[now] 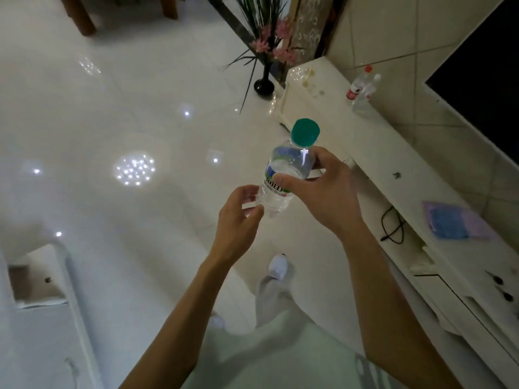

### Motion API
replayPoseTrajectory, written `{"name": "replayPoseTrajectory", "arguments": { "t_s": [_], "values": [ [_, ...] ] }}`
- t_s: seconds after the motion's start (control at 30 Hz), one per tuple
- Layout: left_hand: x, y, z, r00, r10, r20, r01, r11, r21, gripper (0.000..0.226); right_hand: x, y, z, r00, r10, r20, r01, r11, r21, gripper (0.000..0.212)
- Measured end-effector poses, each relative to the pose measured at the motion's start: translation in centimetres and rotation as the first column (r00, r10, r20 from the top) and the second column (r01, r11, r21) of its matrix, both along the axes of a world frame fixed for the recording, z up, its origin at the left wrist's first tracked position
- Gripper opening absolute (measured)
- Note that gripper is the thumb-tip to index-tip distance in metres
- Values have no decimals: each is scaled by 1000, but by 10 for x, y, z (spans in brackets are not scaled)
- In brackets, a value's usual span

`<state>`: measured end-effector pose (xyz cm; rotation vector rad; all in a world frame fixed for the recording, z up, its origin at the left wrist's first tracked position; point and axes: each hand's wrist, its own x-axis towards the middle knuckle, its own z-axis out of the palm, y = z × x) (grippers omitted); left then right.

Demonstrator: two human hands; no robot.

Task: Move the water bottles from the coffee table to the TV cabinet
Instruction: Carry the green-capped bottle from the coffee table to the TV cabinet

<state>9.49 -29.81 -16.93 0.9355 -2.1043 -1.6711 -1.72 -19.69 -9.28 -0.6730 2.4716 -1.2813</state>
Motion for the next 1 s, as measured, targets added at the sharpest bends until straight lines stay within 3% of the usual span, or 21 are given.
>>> {"name": "replayPoseTrajectory", "arguments": {
  "t_s": [0.43,0.63,1.0],
  "values": [
    [-249,14,25,992,-122,-19,120,990,-75,32,-232,24,16,995,-89,-44,85,993,-88,60],
    [-316,14,12,985,-169,44,171,984,-54,32,-298,29,-2,986,-153,70,159,982,-102,62],
    [-481,-45,-20,962,-252,110,247,967,57,34,-446,-26,-34,965,-252,70,254,967,-11,68]
  ]
}}
